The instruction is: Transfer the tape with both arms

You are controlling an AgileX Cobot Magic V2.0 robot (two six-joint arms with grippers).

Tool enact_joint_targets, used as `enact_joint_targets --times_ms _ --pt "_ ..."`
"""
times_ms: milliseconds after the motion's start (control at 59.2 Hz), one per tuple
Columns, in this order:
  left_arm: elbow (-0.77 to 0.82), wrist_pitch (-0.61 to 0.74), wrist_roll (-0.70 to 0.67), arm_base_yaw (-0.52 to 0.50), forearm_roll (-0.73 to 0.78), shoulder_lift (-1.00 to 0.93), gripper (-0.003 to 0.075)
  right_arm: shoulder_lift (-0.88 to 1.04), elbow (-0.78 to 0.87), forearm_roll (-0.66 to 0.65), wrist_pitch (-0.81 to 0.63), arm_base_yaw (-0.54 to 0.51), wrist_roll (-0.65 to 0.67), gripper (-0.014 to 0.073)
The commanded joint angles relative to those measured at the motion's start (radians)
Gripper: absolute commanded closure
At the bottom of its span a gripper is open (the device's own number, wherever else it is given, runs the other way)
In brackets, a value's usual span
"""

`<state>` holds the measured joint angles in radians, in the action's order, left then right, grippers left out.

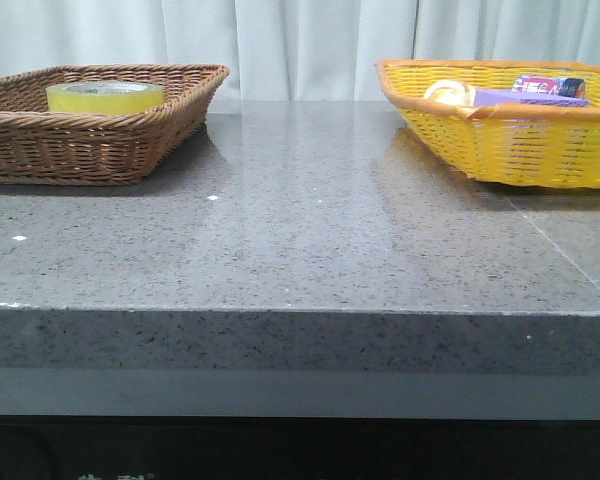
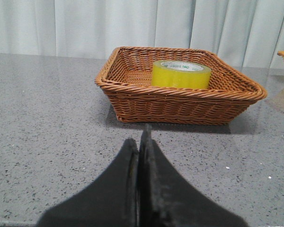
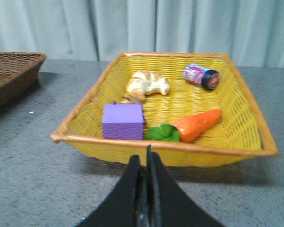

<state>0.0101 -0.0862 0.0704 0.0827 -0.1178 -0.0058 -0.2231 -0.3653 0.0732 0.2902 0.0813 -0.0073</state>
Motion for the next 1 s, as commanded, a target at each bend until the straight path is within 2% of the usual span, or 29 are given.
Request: enact_joint_targets --times_ms 0,186,422,980 --pt "0.039 0.086 -0.01 -0.002 -0.009 -0.018 0.074 0.06 0.071 0.001 -0.149 -0.027 -0.006 0.0662" --pt "0.039 0.086 -0.01 -0.002 -0.009 -0.018 0.074 0.181 0.236 0.001 -0.23 -0.032 -0.005 0.0662" --pt "0.039 0.086 -0.01 -0.002 -0.009 -0.018 0.074 0.26 0.363 0.001 -0.351 -0.034 -0.005 0.0662" --pt "0.039 0.086 -0.01 -0.002 -0.009 -0.018 0.074 0.26 0.367 0.001 -0.343 -0.063 -0.005 0.0662"
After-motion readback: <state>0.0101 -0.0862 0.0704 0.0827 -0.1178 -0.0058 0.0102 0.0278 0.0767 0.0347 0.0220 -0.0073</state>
